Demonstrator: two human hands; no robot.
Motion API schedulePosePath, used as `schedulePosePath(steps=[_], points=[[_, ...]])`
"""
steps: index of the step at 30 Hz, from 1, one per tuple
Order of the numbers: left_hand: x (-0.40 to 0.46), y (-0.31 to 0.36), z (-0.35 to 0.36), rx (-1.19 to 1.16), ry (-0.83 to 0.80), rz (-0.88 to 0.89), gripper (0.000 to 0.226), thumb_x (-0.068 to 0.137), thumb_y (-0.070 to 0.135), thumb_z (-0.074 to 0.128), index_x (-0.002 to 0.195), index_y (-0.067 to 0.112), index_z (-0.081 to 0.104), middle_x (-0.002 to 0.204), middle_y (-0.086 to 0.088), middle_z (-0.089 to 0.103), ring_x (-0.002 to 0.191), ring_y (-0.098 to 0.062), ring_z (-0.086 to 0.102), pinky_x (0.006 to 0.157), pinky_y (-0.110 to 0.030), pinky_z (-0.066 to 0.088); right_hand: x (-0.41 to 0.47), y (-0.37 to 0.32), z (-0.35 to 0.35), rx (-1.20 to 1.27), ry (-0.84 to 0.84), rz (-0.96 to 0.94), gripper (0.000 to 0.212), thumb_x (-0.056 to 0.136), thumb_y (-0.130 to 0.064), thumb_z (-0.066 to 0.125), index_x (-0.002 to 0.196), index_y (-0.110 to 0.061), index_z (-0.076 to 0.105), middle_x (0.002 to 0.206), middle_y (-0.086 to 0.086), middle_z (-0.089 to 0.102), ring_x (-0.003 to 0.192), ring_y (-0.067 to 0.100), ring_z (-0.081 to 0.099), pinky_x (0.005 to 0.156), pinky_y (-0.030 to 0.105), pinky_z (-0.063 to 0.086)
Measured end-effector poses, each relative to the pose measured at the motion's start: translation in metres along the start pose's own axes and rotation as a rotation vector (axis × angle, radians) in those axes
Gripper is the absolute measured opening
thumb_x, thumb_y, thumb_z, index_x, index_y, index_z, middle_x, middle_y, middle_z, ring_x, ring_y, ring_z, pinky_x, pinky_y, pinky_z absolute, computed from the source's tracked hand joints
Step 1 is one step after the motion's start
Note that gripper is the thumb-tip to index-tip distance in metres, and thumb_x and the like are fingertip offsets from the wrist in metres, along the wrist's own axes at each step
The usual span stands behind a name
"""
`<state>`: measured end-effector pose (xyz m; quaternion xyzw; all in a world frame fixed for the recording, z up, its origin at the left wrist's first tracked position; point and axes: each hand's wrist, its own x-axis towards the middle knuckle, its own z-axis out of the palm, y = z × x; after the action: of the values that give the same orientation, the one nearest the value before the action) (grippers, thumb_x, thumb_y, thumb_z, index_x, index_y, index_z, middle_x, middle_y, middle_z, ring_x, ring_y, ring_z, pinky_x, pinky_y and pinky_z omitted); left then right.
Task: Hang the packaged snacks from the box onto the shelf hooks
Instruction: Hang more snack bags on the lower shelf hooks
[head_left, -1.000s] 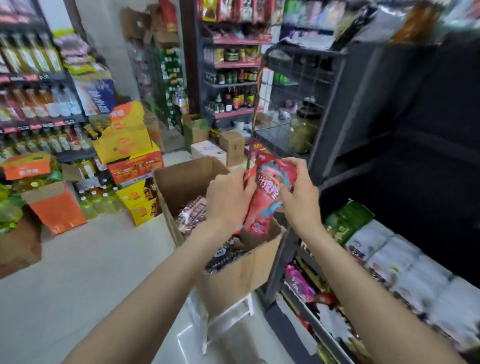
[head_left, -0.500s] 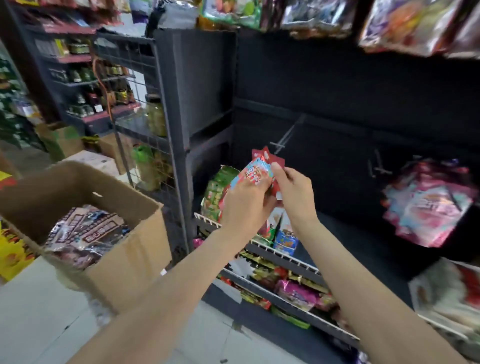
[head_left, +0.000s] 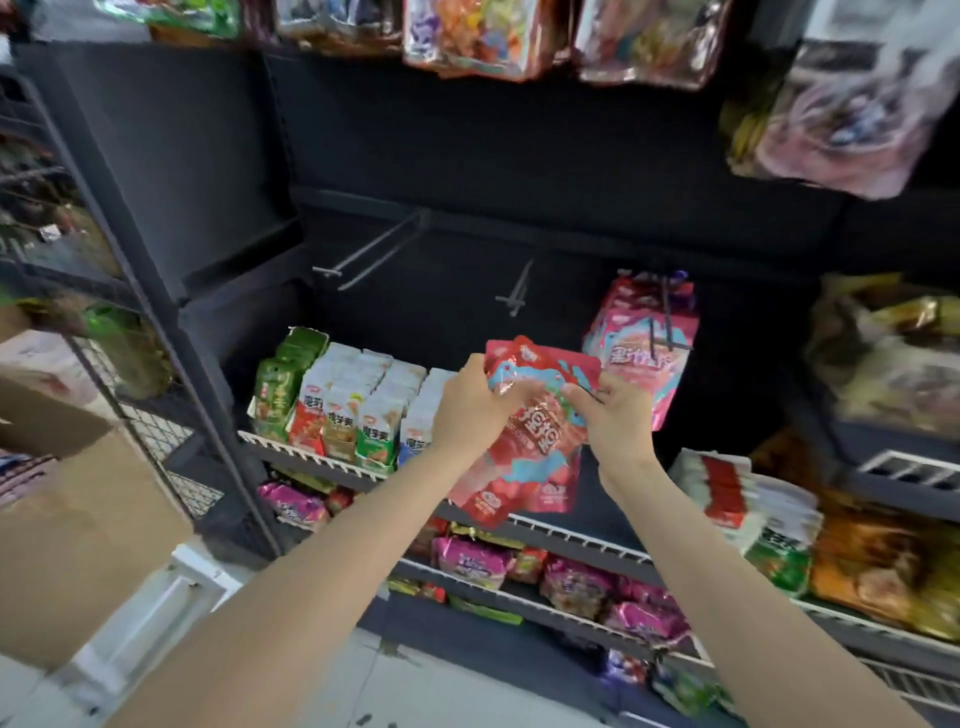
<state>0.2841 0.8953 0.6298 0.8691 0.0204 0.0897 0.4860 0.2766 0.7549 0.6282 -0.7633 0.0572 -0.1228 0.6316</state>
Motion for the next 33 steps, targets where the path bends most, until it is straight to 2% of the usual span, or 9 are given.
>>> schedulePosePath(steps=[2, 5, 9, 12, 17, 20, 23, 30, 33], points=[[0.003, 0.007, 0.023, -0.078, -0.023, -0.027, 0.047, 0.072, 0.05, 0.073, 0.086, 0.008, 0.058, 0.082, -0.006, 0.063, 0.08, -0.024, 0.062, 0.069, -0.041, 0.049, 0.006, 0.006, -0.026, 0.037, 0.005, 0.034, 0.014, 0.082, -0.01, 0.071, 0.081, 0.002, 0.064, 0.074, 0.013, 0.068, 0.066, 0.022, 0.067, 0.063, 0.036, 0.055], [0.004, 0.017, 0.054, -0.099, -0.012, -0.014, 0.052, 0.071, 0.049, 0.075, 0.078, -0.001, 0.061, 0.076, -0.014, 0.067, 0.073, -0.028, 0.065, 0.07, -0.049, 0.05, 0.019, 0.018, -0.057, 0.092, 0.022, 0.087, 0.008, 0.083, -0.02, 0.072, 0.08, -0.014, 0.067, 0.081, 0.004, 0.072, 0.074, 0.017, 0.069, 0.07, 0.032, 0.058], [0.009, 0.028, 0.079, -0.094, 0.056, -0.07, 0.035, 0.075, 0.039, 0.075, 0.061, 0.011, 0.06, 0.066, -0.003, 0.065, 0.067, -0.02, 0.063, 0.061, -0.035, 0.049, 0.043, 0.028, -0.087, 0.147, 0.036, 0.151, 0.015, 0.087, -0.027, 0.067, 0.083, -0.012, 0.068, 0.086, 0.005, 0.073, 0.081, 0.02, 0.072, 0.074, 0.038, 0.059], [0.016, 0.028, 0.081, -0.076, 0.154, -0.098, 0.042, 0.075, 0.044, 0.072, 0.069, 0.003, 0.063, 0.07, -0.008, 0.067, 0.069, -0.023, 0.065, 0.065, -0.043, 0.053, 0.058, 0.031, -0.098, 0.113, 0.078, 0.127, 0.015, 0.088, -0.026, 0.066, 0.084, -0.012, 0.068, 0.087, 0.007, 0.073, 0.081, 0.021, 0.071, 0.074, 0.041, 0.059], [0.014, 0.031, 0.085, -0.081, 0.226, -0.088, 0.045, 0.076, 0.044, 0.071, 0.073, 0.0, 0.062, 0.07, -0.011, 0.067, 0.069, -0.026, 0.066, 0.064, -0.048, 0.054, 0.075, 0.034, -0.106, -0.001, 0.079, 0.039, 0.016, 0.09, -0.027, 0.064, 0.092, -0.012, 0.069, 0.082, -0.001, 0.07, 0.076, 0.015, 0.069, 0.067, 0.034, 0.058], [0.015, 0.033, 0.088, -0.079, 0.226, -0.083, 0.043, 0.077, 0.044, 0.071, 0.074, 0.002, 0.064, 0.072, -0.01, 0.069, 0.071, -0.025, 0.067, 0.066, -0.05, 0.055, 0.078, 0.032, -0.105, -0.117, 0.097, -0.031, 0.014, 0.092, -0.026, 0.061, 0.093, -0.014, 0.068, 0.08, -0.003, 0.067, 0.073, 0.013, 0.066, 0.061, 0.027, 0.054], [0.017, 0.037, 0.089, -0.049, 0.234, -0.075, 0.036, 0.079, 0.04, 0.07, 0.074, 0.005, 0.064, 0.071, -0.005, 0.068, 0.07, -0.02, 0.067, 0.068, -0.047, 0.056, 0.081, 0.035, -0.103, -0.237, 0.102, -0.109, 0.02, 0.094, -0.025, 0.058, 0.092, -0.007, 0.068, 0.076, -0.001, 0.063, 0.062, 0.005, 0.056, 0.051, 0.018, 0.04], [0.019, 0.034, 0.091, -0.075, 0.16, -0.047, 0.038, 0.08, 0.04, 0.07, 0.084, 0.003, 0.066, 0.078, -0.008, 0.071, 0.074, -0.021, 0.069, 0.071, -0.048, 0.056, 0.106, 0.04, -0.095, -0.361, 0.144, -0.133, 0.018, 0.094, -0.021, 0.055, 0.083, -0.008, 0.061, 0.08, 0.006, 0.06, 0.067, 0.016, 0.055, 0.057, 0.024, 0.04], [0.022, 0.035, 0.093, -0.083, 0.131, -0.028, 0.033, 0.081, 0.038, 0.069, 0.086, 0.006, 0.066, 0.079, -0.004, 0.071, 0.074, -0.015, 0.069, 0.072, -0.044, 0.058, 0.125, 0.035, -0.094, -0.426, 0.142, -0.143, 0.02, 0.095, -0.018, 0.054, 0.08, -0.006, 0.06, 0.073, 0.004, 0.057, 0.058, 0.012, 0.05, 0.053, 0.022, 0.036]])
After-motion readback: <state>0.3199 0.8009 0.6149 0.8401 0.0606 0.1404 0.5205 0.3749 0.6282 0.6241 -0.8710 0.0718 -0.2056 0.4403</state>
